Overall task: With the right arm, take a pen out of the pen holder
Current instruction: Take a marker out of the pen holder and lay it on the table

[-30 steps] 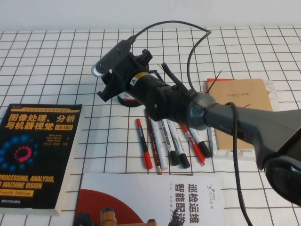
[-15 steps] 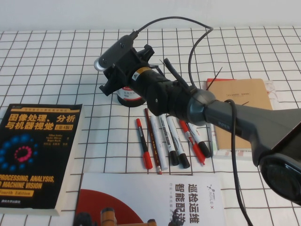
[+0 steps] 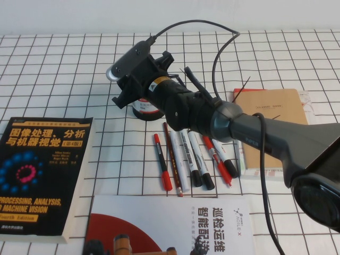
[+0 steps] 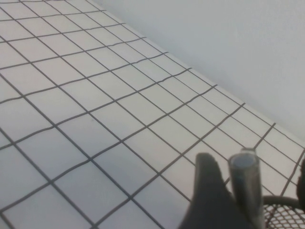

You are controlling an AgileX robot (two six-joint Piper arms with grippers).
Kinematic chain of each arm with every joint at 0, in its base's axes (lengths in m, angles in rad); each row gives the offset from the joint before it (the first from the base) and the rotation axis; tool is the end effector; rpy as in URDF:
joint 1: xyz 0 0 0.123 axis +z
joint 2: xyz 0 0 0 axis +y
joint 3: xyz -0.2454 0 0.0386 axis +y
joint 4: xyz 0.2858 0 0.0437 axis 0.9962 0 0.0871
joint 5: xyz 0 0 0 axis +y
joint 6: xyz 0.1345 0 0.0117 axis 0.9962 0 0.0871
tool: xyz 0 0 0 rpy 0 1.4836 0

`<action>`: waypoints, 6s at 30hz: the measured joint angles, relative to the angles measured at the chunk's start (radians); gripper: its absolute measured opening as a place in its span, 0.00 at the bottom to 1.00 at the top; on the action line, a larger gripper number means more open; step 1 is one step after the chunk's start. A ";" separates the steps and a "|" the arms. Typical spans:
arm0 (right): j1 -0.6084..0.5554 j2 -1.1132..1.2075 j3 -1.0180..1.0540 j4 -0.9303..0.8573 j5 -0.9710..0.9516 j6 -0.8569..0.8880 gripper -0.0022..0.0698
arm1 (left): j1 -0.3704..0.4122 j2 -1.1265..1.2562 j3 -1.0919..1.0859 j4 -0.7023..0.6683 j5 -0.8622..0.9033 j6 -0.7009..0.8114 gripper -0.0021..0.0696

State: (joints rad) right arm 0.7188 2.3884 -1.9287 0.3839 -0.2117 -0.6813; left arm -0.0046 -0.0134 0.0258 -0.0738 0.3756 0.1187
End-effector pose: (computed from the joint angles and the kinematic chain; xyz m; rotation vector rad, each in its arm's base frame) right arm 0.4687 0.3960 0.1515 -0.8073 1.5547 0.2337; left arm 0.1693 -0.0044 0.1585 0.0697 1.8693 0.0060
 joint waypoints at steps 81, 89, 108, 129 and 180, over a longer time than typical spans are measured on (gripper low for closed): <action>-0.079 -0.580 0.018 -0.324 1.137 0.809 0.13 | 0.000 0.000 0.000 0.000 0.000 0.000 0.02; -0.082 -0.582 0.208 -0.293 1.127 0.856 0.13 | 0.000 0.000 0.000 0.000 0.000 0.000 0.02; -0.184 -0.415 0.339 -0.207 1.003 0.861 0.13 | 0.000 0.000 0.000 0.000 0.000 0.000 0.02; -0.199 -0.260 0.285 -0.167 0.927 0.785 0.13 | 0.000 0.000 0.000 0.000 0.000 0.000 0.02; -0.185 -1.228 0.826 -0.205 1.214 0.784 0.01 | 0.000 0.000 0.000 0.000 0.000 0.000 0.02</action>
State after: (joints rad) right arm 0.5340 1.1603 -1.1028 0.1790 1.0018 0.1023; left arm -0.0046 -0.0134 0.0258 -0.0738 0.3756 0.1187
